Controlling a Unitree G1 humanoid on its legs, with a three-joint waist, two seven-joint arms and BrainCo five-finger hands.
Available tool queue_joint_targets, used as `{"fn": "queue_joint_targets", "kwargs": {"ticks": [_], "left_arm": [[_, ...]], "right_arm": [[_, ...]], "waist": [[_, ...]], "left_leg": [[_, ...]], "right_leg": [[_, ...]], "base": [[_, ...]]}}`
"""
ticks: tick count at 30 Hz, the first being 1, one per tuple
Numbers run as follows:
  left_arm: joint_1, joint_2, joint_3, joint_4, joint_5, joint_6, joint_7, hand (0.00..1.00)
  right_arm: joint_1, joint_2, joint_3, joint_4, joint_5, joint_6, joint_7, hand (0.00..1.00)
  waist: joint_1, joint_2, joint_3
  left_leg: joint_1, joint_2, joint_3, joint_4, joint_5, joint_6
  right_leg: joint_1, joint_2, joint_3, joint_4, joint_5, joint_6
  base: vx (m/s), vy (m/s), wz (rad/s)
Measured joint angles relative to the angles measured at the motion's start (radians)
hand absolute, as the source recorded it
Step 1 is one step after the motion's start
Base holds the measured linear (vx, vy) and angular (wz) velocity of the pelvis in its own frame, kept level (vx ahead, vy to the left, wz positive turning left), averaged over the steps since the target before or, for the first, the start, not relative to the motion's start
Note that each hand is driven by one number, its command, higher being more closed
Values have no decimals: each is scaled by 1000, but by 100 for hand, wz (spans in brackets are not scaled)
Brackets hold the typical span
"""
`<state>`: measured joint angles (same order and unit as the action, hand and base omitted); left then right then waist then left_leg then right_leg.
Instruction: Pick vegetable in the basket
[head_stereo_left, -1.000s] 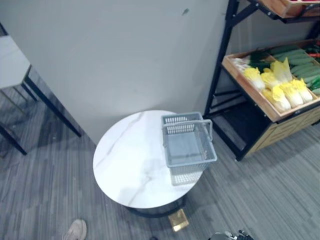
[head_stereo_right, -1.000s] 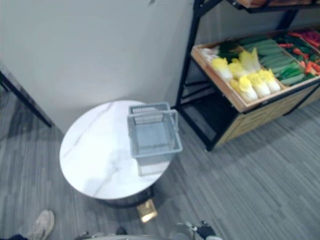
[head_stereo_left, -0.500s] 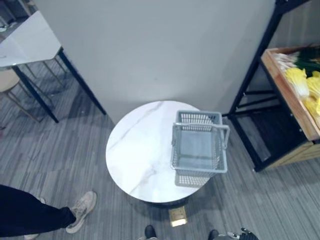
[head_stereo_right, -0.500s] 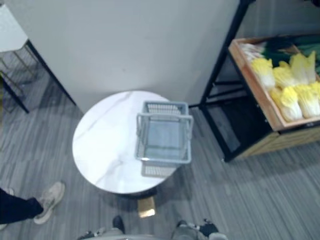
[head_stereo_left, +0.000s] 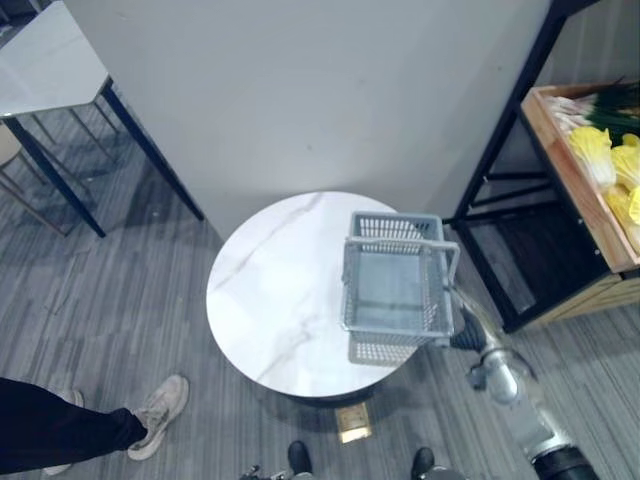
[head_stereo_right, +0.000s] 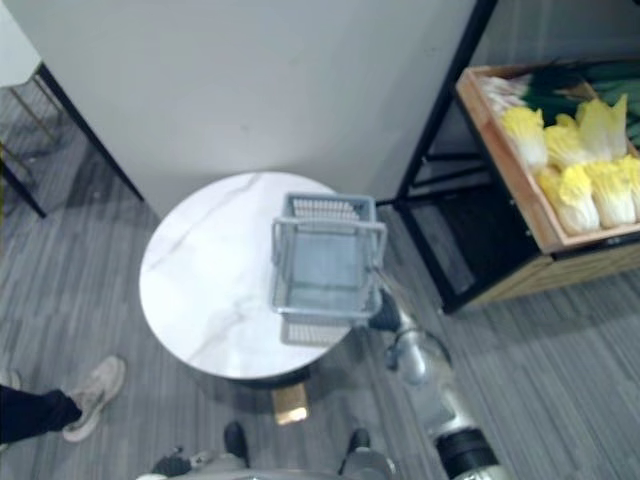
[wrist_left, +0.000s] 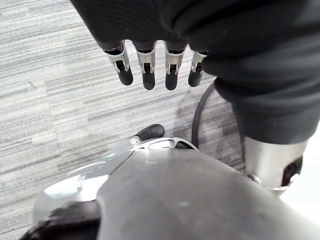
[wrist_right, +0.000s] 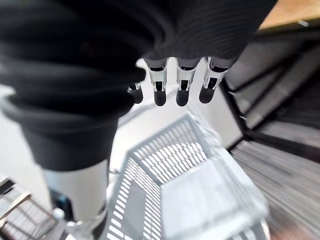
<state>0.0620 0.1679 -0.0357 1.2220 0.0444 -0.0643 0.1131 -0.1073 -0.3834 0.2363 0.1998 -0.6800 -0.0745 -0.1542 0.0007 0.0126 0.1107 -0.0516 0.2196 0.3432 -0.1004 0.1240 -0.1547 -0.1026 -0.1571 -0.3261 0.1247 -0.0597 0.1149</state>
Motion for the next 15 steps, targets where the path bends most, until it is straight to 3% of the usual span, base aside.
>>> {"fn": "queue_joint_targets", "kwargs": {"ticks": [5, 9, 15], "left_arm": [[-4, 2, -19, -2, 0, 1, -1, 0], [-35, 2, -38, -4, 0, 2, -2, 0], [-73, 1, -49, -11, -1, 3, -1, 0]], "right_arm": [[-208, -55, 174, -28, -30, -16, 16, 0], [-341, -67, 246, 2, -59, -27, 51, 0], [-569, -50, 293, 296, -107, -18, 74, 0]], "waist": [[7, 8, 5], [35, 13, 24], [60, 18, 70]], "left_leg": [[-15, -2, -24, -2, 8, 10], [-35, -3, -35, -1, 18, 18], [-54, -9, -56, -1, 28, 25]], "right_leg": [[-1, -1, -13, -2, 9, -1], [-15, -2, -19, -1, 17, -3], [-20, -5, -28, -1, 20, -3]], "base": [[-40, 9, 8], [-22, 6, 8], [-9, 6, 9]]}}
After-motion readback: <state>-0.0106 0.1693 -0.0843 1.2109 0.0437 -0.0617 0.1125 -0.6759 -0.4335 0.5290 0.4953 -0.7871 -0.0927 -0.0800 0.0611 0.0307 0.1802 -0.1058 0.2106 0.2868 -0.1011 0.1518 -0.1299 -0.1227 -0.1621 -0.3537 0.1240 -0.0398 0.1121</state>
